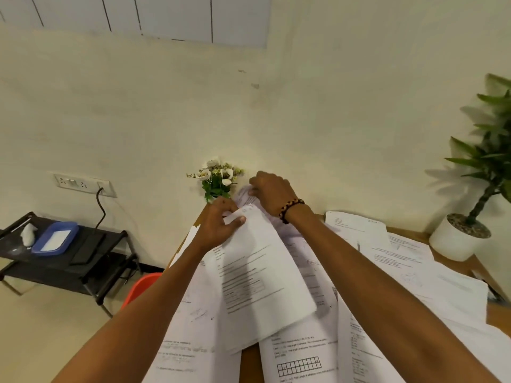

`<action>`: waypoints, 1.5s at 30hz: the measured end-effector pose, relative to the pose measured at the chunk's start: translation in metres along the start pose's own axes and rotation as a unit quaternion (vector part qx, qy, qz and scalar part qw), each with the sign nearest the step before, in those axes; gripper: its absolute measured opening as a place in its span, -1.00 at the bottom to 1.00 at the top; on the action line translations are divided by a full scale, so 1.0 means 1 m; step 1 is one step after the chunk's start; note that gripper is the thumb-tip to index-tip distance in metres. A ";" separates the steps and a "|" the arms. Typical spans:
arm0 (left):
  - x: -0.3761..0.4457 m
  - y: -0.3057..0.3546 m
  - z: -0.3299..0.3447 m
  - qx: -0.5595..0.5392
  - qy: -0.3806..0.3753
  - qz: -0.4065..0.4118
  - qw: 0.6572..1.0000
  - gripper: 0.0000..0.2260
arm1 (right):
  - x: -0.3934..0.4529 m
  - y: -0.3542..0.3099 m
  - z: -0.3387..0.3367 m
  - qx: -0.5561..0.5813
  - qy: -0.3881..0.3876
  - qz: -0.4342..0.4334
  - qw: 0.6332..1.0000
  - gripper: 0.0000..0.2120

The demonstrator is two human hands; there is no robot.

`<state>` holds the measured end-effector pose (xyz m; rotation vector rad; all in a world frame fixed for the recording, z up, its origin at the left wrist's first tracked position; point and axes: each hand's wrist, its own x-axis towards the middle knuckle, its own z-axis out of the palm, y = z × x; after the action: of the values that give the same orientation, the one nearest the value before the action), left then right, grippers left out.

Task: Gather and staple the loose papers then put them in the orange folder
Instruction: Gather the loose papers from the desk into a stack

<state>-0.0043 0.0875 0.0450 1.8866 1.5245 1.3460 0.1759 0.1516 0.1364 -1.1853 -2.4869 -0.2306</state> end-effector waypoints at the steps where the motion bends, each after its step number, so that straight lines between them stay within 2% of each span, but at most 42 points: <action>1: 0.000 0.001 0.001 -0.012 0.026 0.007 1.000 -0.82 | -0.003 0.000 0.003 0.018 -0.025 0.005 1.000 -0.78; 3: 0.002 0.008 0.000 -0.026 0.065 0.001 0.998 -0.84 | -0.007 0.000 0.006 0.071 -0.082 0.009 0.994 -0.76; 5: 0.005 0.011 -0.001 -0.044 0.064 -0.020 0.997 -0.87 | -0.009 0.000 0.004 0.154 -0.123 0.021 0.980 -0.67; 8: 0.007 0.017 -0.001 -0.047 0.029 -0.044 0.998 -0.87 | -0.013 -0.003 -0.007 0.265 -0.150 0.061 0.950 -0.58; 11: 0.006 0.025 0.004 -0.092 0.063 -0.073 0.991 -0.85 | -0.020 -0.004 -0.019 0.317 -0.180 0.093 0.926 -0.61; 13: 0.006 0.029 0.007 -0.125 0.099 -0.087 0.983 -0.86 | -0.024 0.003 -0.019 0.265 -0.213 0.075 0.937 -0.62; 15: 0.007 0.030 0.006 -0.169 0.128 -0.102 0.972 -0.84 | -0.028 0.015 -0.017 0.168 -0.238 0.061 0.955 -0.47; 17: 0.007 0.031 0.001 -0.211 0.154 -0.117 0.958 -0.77 | -0.031 0.026 -0.014 0.095 -0.238 0.083 0.963 -0.39; 21: 0.004 0.036 -0.006 -0.273 0.183 -0.118 0.937 -0.65 | -0.035 0.041 -0.016 0.062 -0.243 0.124 0.960 -0.35; 24: 0.004 0.035 -0.011 -0.274 0.205 -0.138 0.929 -0.78 | -0.034 0.049 -0.024 0.019 -0.261 0.142 0.955 -0.25; 29: 0.003 0.027 -0.022 -0.286 0.229 -0.163 0.916 -0.91 | -0.034 0.068 -0.049 -0.034 -0.235 0.169 0.957 -0.33; 32: -0.001 0.021 -0.024 -0.270 0.203 -0.164 0.927 -0.92 | -0.037 0.073 -0.051 -0.006 -0.209 0.182 0.961 -0.33; 36: -0.011 0.015 -0.022 -0.246 0.067 -0.163 0.953 -0.75 | -0.044 0.070 -0.034 0.095 -0.205 0.180 0.957 -0.50; 39: -0.018 0.009 -0.014 -0.180 -0.005 -0.165 0.970 -0.62 | -0.053 0.068 -0.018 0.114 -0.209 0.189 0.953 -0.46; 42: -0.020 -0.006 -0.008 -0.093 -0.028 -0.160 0.982 -0.49 | -0.060 0.063 -0.012 0.106 -0.214 0.197 0.951 -0.33; 45: -0.018 -0.004 -0.007 -0.105 0.001 -0.171 0.980 -0.32 | -0.059 0.062 -0.014 0.078 -0.205 0.199 0.955 -0.32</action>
<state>-0.0115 0.0712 0.0375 1.4193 1.5525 1.2908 0.2618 0.1440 0.1246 -1.7704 -2.4561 0.3480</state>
